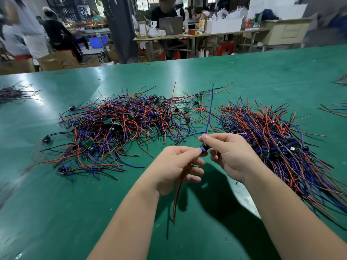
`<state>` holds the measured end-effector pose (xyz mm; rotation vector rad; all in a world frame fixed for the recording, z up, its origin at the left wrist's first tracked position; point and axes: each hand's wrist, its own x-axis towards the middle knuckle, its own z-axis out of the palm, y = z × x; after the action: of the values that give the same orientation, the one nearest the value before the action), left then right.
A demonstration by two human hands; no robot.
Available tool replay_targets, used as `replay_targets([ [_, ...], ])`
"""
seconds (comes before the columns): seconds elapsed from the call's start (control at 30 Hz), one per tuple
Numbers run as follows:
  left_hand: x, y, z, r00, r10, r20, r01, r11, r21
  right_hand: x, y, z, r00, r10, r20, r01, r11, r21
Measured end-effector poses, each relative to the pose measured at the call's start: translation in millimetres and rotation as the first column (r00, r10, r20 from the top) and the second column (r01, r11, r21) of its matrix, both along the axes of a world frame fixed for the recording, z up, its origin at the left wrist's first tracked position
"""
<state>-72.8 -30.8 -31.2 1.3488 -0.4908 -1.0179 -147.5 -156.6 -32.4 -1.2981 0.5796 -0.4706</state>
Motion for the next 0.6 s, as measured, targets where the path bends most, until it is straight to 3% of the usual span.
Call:
replay_targets([
  [0.13, 2.6, -0.8, -1.9, 0.994, 0.094, 0.055, -0.091, 0.995, -0.051, -0.6, -1.6, 2.1, 1.000, 0.017, -0.015, -0.016, 0.996, 0.088],
  [0.23, 5.3, -0.1, -2.0, 0.992, 0.117, 0.055, -0.109, 0.986, -0.128, -2.1, -0.8, 3.8, 0.998, 0.052, -0.021, -0.050, 0.996, 0.073],
  [0.37, 3.7, -1.0, -3.4, 0.991, 0.107, 0.075, -0.099, 0.990, -0.100, -2.3, 0.4, 6.1, 1.000, -0.012, 0.007, 0.012, 1.000, 0.026],
  [0.5, 3.5, 5.9, 3.4, 0.990, -0.120, 0.075, 0.119, 0.993, 0.008, -5.6, -4.2, 15.8, 0.977, -0.179, 0.117, 0.157, 0.972, 0.177],
  [0.6, 1.9, 12.9, 5.8, 0.932, -0.341, 0.126, 0.337, 0.940, 0.054, -8.6, -9.0, 22.8, 0.945, -0.288, 0.153, 0.235, 0.927, 0.293],
])
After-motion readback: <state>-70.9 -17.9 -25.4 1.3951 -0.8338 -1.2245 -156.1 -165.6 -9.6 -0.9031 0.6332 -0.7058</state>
